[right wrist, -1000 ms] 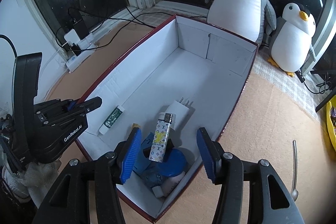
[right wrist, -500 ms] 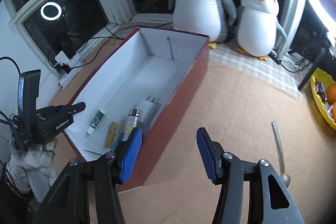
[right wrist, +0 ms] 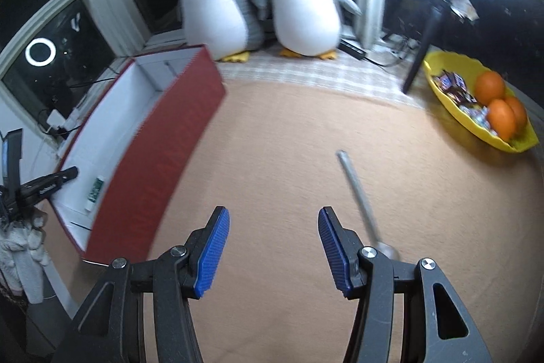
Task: Organize rigid objects
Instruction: 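Move the right gripper to the metal spoon on the table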
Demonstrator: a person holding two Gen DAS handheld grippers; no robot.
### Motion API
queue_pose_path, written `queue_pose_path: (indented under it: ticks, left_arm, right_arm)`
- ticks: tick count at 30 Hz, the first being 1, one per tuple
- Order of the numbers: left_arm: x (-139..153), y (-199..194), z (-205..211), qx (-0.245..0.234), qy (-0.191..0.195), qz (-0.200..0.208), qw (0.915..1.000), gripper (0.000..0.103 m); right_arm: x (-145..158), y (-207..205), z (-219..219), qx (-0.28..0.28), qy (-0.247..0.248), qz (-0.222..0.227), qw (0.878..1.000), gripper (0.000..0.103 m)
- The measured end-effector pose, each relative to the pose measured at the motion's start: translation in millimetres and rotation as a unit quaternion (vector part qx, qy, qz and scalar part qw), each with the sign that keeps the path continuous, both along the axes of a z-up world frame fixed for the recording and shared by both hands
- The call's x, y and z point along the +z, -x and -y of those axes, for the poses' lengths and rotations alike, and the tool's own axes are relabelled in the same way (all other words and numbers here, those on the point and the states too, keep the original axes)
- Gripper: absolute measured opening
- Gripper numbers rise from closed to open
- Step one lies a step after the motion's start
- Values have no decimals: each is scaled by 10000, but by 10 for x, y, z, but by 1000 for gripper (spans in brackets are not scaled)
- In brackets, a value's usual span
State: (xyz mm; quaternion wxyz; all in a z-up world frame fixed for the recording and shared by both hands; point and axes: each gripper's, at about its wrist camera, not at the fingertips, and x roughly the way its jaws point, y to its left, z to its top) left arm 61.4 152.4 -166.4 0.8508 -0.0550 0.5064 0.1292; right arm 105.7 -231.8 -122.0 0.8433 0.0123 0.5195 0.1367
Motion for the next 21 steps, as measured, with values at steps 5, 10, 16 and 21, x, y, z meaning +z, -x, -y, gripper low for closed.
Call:
queue_pose_path:
  ticks: [5,10,16,21]
  left_arm:
    - [-2,-3,14,46,-55,-22,10000,11]
    - [3,2,21,71,-71,-37,9999,12]
    - [3,-4,28,92,-80,-44,9999,12]
    - [0,-2,36,99,-111,-59,9999,12]
  right_arm:
    - [-205,-72,351,-208,201,-201,9994,50]
    - [-426,-179,504,-178,378,-493,9979,50]
    - [-608,-368,551,-33,738,-660,9951,50]
    - [-735,-480,517,185,914,-797,9925,46]
